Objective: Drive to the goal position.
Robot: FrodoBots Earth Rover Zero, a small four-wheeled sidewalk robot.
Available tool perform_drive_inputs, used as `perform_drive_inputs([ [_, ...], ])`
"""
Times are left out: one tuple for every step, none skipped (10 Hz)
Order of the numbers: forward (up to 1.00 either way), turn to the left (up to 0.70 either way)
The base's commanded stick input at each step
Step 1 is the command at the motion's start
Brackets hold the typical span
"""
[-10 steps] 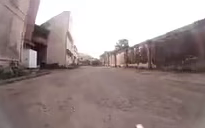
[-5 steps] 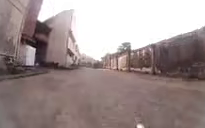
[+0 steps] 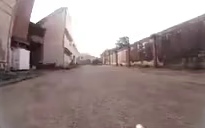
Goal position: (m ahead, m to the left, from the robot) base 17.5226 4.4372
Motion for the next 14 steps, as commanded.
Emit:
perform_drive_inputs([
  [1.0, 0.0],
  [1.0, 0.0],
  [1.0, 0.0],
  [1.0, 0.0],
  [1.0, 0.0],
  [1.0, 0.0],
  [1.0, 0.0],
  [1.0, 0.0],
  [1.0, 0.0],
  [1.0, 0.0],
  [1.0, 0.21],
  [1.0, 0.23],
  [1.0, 0.22],
  [1.0, 0.08],
])
